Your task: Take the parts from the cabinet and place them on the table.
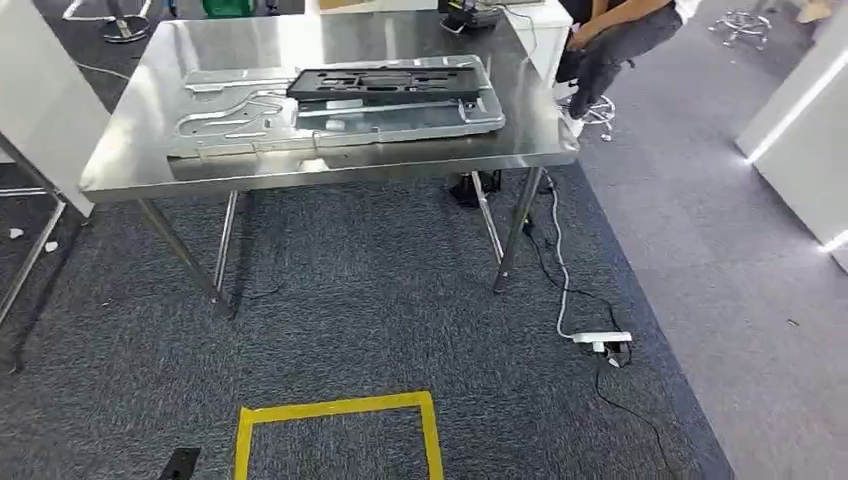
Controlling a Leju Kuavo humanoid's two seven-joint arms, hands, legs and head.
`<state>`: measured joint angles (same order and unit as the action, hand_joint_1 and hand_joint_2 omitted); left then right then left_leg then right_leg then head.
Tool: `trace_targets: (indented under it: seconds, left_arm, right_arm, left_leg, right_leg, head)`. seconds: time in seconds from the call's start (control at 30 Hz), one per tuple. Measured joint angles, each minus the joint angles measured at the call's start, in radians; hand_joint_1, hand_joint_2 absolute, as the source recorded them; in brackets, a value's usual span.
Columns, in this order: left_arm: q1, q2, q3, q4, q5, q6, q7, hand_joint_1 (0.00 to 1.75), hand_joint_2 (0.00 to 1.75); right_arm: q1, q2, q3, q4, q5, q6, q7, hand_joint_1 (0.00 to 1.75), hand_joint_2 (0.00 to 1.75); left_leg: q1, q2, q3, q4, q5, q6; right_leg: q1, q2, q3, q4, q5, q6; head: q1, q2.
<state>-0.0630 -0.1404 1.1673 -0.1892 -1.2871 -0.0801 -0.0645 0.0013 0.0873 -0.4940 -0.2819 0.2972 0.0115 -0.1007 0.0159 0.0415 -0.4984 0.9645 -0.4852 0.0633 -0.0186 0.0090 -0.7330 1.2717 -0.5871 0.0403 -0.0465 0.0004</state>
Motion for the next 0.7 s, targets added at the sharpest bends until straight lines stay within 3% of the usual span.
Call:
trace_targets:
  seconds: [0.03, 0.07, 0.1, 0.13, 0.17, 0.2, 0.23, 0.3, 0.33, 0.37, 0.4, 0.43, 0.47, 0.5, 0.53, 0.57, 0.6, 0.63, 0.67, 0.7]
  left_arm:
    - [-0.002, 0.000, -0.001, 0.000, 0.000, 0.002, 0.002, 0.00, 0.00]
    - [-0.005, 0.000, -0.001, 0.000, 0.000, 0.004, 0.003, 0.00, 0.00]
    - [-0.007, 0.000, -0.002, 0.000, 0.000, 0.006, 0.004, 0.00, 0.00]
    - [-0.008, 0.000, -0.002, 0.000, 0.001, 0.011, 0.004, 0.00, 0.00]
    - [-0.010, 0.000, -0.002, 0.000, 0.002, 0.013, 0.004, 0.00, 0.00]
    - [-0.008, 0.000, -0.002, 0.000, 0.004, 0.014, 0.004, 0.00, 0.00]
    - [-0.008, 0.000, -0.002, 0.000, 0.004, 0.014, 0.002, 0.00, 0.00]
    - [-0.013, 0.000, -0.002, 0.000, 0.008, 0.014, 0.002, 0.00, 0.00]
    - [-0.011, -0.002, -0.002, 0.000, 0.010, 0.015, 0.002, 0.00, 0.00]
    - [-0.010, -0.003, -0.002, 0.000, 0.013, 0.017, 0.002, 0.00, 0.00]
    - [-0.007, -0.006, -0.002, 0.000, 0.016, 0.020, 0.003, 0.00, 0.00]
    - [-0.003, -0.006, -0.002, 0.000, 0.019, 0.022, 0.005, 0.00, 0.00]
    - [0.002, -0.005, -0.002, 0.000, 0.019, 0.024, 0.006, 0.00, 0.00]
    - [0.005, -0.004, -0.002, 0.000, 0.019, 0.027, 0.008, 0.00, 0.00]
    - [0.006, -0.003, -0.002, 0.000, 0.019, 0.029, 0.010, 0.00, 0.00]
    - [0.005, -0.003, -0.002, 0.000, 0.019, 0.030, 0.011, 0.00, 0.00]
    - [0.004, -0.003, -0.002, 0.000, 0.019, 0.030, 0.011, 0.00, 0.00]
    - [0.004, -0.003, -0.002, 0.000, 0.019, 0.031, 0.013, 0.00, 0.00]
    - [0.003, -0.003, -0.002, 0.000, 0.019, 0.031, 0.013, 0.00, 0.00]
    - [0.000, 0.000, -0.002, -0.001, 0.018, 0.031, 0.013, 0.00, 0.00]
  right_arm:
    - [-0.005, -0.004, 0.001, 0.012, 0.000, 0.000, -0.002, 0.00, 0.00]
    - [-0.009, -0.008, 0.001, 0.021, 0.000, -0.001, -0.003, 0.00, 0.00]
    - [-0.011, -0.009, 0.002, 0.029, -0.001, -0.005, -0.003, 0.00, 0.00]
    - [-0.015, -0.010, 0.003, 0.036, -0.005, -0.013, -0.002, 0.00, 0.00]
    - [-0.020, -0.009, 0.003, 0.040, -0.006, -0.017, 0.001, 0.00, 0.00]
    - [-0.025, -0.009, 0.003, 0.042, -0.008, -0.018, 0.005, 0.00, 0.00]
    - [-0.029, -0.008, 0.003, 0.045, -0.014, -0.022, 0.005, 0.00, 0.00]
    - [-0.028, -0.008, 0.001, 0.059, -0.042, -0.036, 0.013, 0.00, 0.00]
    - [-0.026, -0.008, -0.003, 0.063, -0.058, -0.044, 0.019, 0.00, 0.00]
    - [-0.028, -0.005, -0.010, 0.068, -0.075, -0.056, 0.027, 0.00, 0.00]
    - [-0.036, -0.002, -0.016, 0.069, -0.083, -0.065, 0.032, 0.00, 0.00]
    - [-0.037, -0.001, -0.020, 0.072, -0.084, -0.069, 0.039, 0.00, 0.00]
    - [-0.035, 0.000, -0.022, 0.074, -0.084, -0.068, 0.040, 0.00, 0.00]
    - [-0.034, -0.001, -0.025, 0.074, -0.084, -0.066, 0.042, 0.00, 0.00]
    - [-0.032, -0.001, -0.026, 0.075, -0.084, -0.064, 0.042, 0.00, 0.00]
    - [-0.031, -0.002, -0.028, 0.076, -0.085, -0.063, 0.042, 0.00, 0.00]
    - [-0.031, -0.002, -0.031, 0.077, -0.085, -0.063, 0.041, 0.00, 0.00]
    - [-0.031, -0.002, -0.034, 0.079, -0.085, -0.059, 0.038, 0.00, 0.00]
    - [-0.031, -0.001, -0.034, 0.080, -0.084, -0.056, 0.037, 0.00, 0.00]
    - [-0.033, 0.000, -0.034, 0.081, -0.083, -0.052, 0.035, 0.00, 0.00]
  left_leg:
    - [0.000, 0.014, -0.020, 0.004, 0.012, -0.003]
    - [0.000, 0.027, -0.035, 0.010, 0.022, -0.006]
    - [0.001, 0.038, -0.054, 0.018, 0.030, -0.010]
    - [0.002, 0.048, -0.074, 0.028, 0.038, -0.017]
    - [0.000, 0.056, -0.081, 0.040, 0.042, -0.022]
    - [-0.002, 0.064, -0.087, 0.049, 0.043, -0.028]
    - [-0.002, 0.076, -0.088, 0.051, 0.048, -0.036]
    - [0.003, 0.100, -0.091, 0.048, 0.068, -0.052]
    - [0.005, 0.110, -0.093, 0.046, 0.077, -0.062]
    - [0.011, 0.061, -0.100, 0.063, 0.045, -0.072]
    - [0.012, 0.014, -0.114, 0.099, -0.017, -0.072]
    - [0.010, -0.016, -0.130, 0.160, -0.086, -0.069]
    - [0.008, -0.029, -0.143, 0.231, -0.138, -0.067]
    - [0.006, -0.034, -0.153, 0.296, -0.168, -0.064]
    - [0.004, -0.034, -0.152, 0.335, -0.168, -0.061]
    - [0.003, -0.035, -0.134, 0.333, -0.138, -0.055]
    - [0.001, -0.037, -0.098, 0.294, -0.099, -0.049]
    - [0.000, -0.045, -0.044, 0.223, -0.062, -0.042]
    - [-0.003, -0.068, 0.017, 0.136, -0.047, -0.032]
    - [-0.006, -0.112, 0.060, 0.052, -0.089, -0.018]
  right_leg:
    - [-0.007, -0.003, 0.003, 0.052, 0.024, 0.007]
    - [-0.012, -0.004, 0.022, 0.060, 0.069, 0.013]
    - [-0.017, -0.009, 0.058, 0.035, 0.113, 0.016]
    - [-0.021, -0.023, 0.128, -0.042, 0.133, 0.018]
    - [-0.021, -0.059, 0.209, -0.139, 0.110, 0.016]
    - [-0.016, -0.093, 0.294, -0.252, 0.062, 0.013]
    - [-0.009, -0.092, 0.314, -0.303, 0.031, 0.002]
    - [0.001, -0.072, 0.287, -0.296, 0.044, -0.011]
    - [0.002, -0.062, 0.277, -0.302, 0.058, -0.023]
    - [-0.003, -0.058, 0.264, -0.305, 0.074, -0.034]
    - [-0.002, -0.047, 0.248, -0.304, 0.087, -0.046]
    - [0.002, -0.038, 0.231, -0.302, 0.099, -0.053]
    - [0.006, -0.028, 0.214, -0.300, 0.111, -0.058]
    - [0.012, -0.015, 0.196, -0.298, 0.123, -0.061]
    - [0.016, -0.001, 0.175, -0.292, 0.137, -0.061]
    - [0.019, 0.012, 0.158, -0.284, 0.148, -0.061]
    - [0.021, 0.026, 0.137, -0.275, 0.157, -0.060]
    - [0.022, 0.039, 0.117, -0.265, 0.166, -0.058]
    - [0.023, 0.052, 0.100, -0.255, 0.175, -0.056]
    - [0.022, 0.061, 0.085, -0.247, 0.184, -0.051]
  head:
    - [0.000, 0.000]
    - [0.000, 0.000]
    - [0.000, 0.000]
    - [0.000, 0.000]
    - [-0.001, 0.000]
    - [0.001, 0.000]
    - [-0.003, 0.000]
    - [-0.001, 0.000]
    - [-0.001, 0.000]
    - [-0.002, 0.000]
    - [-0.002, 0.000]
    - [-0.003, 0.000]
    - [-0.003, 0.000]
    - [-0.003, 0.000]
    - [-0.003, 0.000]
    - [-0.002, 0.000]
    - [-0.003, 0.000]
    - [-0.003, 0.000]
    - [-0.003, 0.000]
    - [-0.003, 0.000]
